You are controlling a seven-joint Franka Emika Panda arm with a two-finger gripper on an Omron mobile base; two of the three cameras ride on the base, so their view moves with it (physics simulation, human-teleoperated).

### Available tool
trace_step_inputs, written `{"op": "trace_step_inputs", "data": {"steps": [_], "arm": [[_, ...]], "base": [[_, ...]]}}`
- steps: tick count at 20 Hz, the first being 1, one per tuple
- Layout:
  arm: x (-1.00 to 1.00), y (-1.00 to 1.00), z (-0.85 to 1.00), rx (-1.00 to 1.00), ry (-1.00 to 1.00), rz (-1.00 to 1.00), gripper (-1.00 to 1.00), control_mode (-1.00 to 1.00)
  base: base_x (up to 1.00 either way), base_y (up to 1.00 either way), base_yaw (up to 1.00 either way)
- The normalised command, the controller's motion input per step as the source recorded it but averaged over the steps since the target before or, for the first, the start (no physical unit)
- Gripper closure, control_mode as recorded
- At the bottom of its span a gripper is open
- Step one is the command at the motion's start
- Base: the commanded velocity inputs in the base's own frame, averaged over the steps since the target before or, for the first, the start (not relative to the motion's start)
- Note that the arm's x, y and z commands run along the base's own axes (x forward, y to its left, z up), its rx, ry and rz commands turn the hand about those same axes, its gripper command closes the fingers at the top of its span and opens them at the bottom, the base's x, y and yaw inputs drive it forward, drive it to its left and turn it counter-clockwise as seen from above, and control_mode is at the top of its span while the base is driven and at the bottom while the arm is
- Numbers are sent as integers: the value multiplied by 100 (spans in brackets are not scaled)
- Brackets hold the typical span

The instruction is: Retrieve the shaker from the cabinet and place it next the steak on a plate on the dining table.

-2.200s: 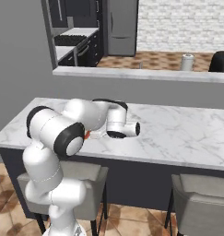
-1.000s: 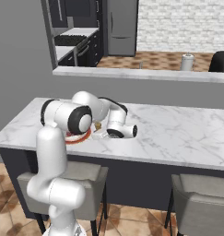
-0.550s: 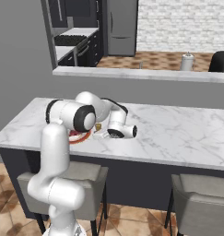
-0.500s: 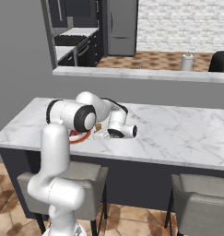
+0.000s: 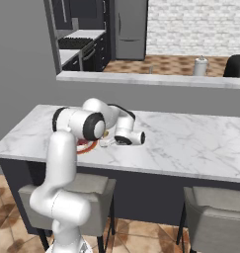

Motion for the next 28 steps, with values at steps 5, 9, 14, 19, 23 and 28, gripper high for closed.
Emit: {"op": "trace_step_inputs", "data": {"steps": [5,9,14,19,23,28], "arm": [[11,0,-21,2,0,0,-100,-100],[-4,-3,-15,5,-4,0,-100,-100],[-16,0,-17,6,-6,0,-100,-100],[-35,-1,-16,6,-12,0,-100,-100],[-40,0,-17,5,-16,0,-100,-100],[-33,-4,-15,3,-18,0,-100,-100]], "base": [[0,0,0],[0,0,0],[0,0,0],[0,0,0],[0,0,0],[0,0,0]]}}
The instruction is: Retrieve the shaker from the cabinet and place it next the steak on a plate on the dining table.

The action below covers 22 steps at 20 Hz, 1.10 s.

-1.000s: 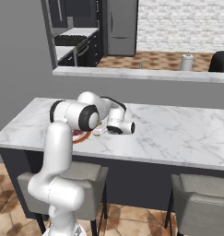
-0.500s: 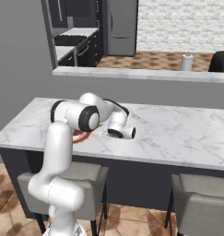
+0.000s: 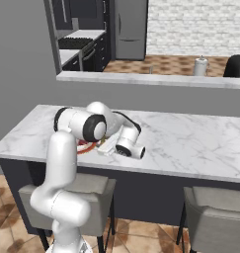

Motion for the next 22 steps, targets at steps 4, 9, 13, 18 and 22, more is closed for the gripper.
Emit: {"op": "trace_step_inputs", "data": {"steps": [4,9,13,18,22], "arm": [[-7,-26,-1,7,-11,0,-100,-100],[-2,-46,0,8,-9,0,-100,-100],[-16,-68,0,12,-11,0,-100,-100],[-50,-69,13,18,-9,0,-100,-100],[-92,-60,50,23,-9,0,-100,-100]], "base": [[0,0,0],[0,0,0],[0,0,0],[0,0,0],[0,0,0]]}}
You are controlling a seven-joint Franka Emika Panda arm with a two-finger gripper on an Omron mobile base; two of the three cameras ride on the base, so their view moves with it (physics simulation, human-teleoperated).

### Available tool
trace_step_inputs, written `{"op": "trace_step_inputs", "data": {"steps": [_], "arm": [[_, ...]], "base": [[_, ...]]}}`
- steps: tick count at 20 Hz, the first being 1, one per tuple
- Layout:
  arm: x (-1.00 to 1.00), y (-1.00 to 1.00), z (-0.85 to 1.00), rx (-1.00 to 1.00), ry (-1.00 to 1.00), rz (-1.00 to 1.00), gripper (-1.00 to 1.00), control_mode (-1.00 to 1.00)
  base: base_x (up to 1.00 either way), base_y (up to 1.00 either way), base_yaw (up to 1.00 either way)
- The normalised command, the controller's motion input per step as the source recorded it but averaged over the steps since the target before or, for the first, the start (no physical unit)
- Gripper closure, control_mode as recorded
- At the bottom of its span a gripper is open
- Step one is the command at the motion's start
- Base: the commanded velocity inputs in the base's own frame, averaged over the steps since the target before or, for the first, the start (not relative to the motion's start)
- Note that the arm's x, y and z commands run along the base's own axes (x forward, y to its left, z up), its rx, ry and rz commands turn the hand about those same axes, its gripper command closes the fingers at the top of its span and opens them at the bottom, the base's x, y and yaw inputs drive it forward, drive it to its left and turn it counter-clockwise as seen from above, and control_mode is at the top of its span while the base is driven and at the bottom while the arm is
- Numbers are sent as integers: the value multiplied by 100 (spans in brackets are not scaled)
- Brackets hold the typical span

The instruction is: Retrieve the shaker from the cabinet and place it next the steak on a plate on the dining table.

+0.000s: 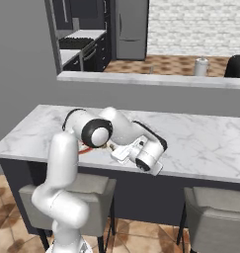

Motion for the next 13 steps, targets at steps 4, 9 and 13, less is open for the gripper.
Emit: {"op": "trace_step_inputs", "data": {"steps": [4,9,13], "arm": [[-100,-15,91,16,-13,0,-100,-100],[-100,0,100,4,-16,0,-100,-100],[-100,-13,100,10,-12,0,-100,-100]], "base": [[0,0,0],[0,0,0],[0,0,0]]}}
